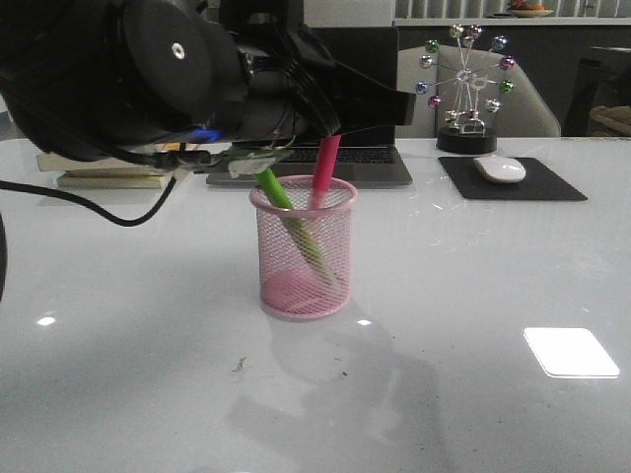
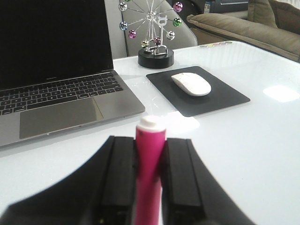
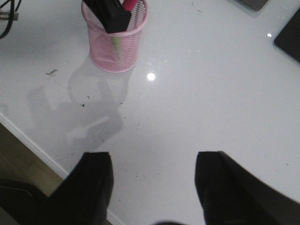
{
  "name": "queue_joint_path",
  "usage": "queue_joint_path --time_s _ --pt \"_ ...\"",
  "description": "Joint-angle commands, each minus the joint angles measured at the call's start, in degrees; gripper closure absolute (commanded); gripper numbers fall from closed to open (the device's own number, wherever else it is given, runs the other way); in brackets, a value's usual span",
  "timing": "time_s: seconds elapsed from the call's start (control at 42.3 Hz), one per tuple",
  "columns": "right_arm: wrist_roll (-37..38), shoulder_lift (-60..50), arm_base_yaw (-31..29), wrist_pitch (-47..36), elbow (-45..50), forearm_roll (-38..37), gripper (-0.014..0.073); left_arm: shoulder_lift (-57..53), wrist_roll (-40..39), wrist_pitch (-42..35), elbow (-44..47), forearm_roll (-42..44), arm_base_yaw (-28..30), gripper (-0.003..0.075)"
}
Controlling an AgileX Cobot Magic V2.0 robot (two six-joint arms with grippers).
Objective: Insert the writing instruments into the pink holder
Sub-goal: 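Lower the pink marker into the holder and open the left gripper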
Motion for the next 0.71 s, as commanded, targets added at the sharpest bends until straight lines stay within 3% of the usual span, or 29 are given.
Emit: queue_joint_path --time_s 0.0,0.189,0.26,0.379,0.544,0.686 --pt "-0.65 -0.26 0.0 -3.42 -1.55 -0.32 0.0102 -2.65 -0.67 -5.26 -1.99 0.62 -0.27 0.0538" --pt "-0.65 -0.26 0.0 -3.42 -1.55 -0.32 0.0102 -3.04 0.37 -4.71 -1.99 0.62 -0.27 0.0291" --pt "-0.65 -0.26 0.0 -3.42 -1.55 -0.32 0.0102 -4.52 2.65 -2.06 -1.99 0.62 -0.27 0.0241" --pt "-0.65 -0.26 0.0 -3.42 -1.55 -0.32 0.0102 -8.63 8.19 6.77 -2.18 0.62 -0.27 0.0243" --pt "-0.65 -0.26 0.0 -3.42 -1.55 -0.32 0.0102 -16.08 8.75 20.8 -2.41 0.62 0.81 0.0243" --pt "-0.65 -0.26 0.0 -3.42 -1.55 -0.32 0.0102 -23.93 9.04 39.14 -2.45 2.68 3.5 0.0243"
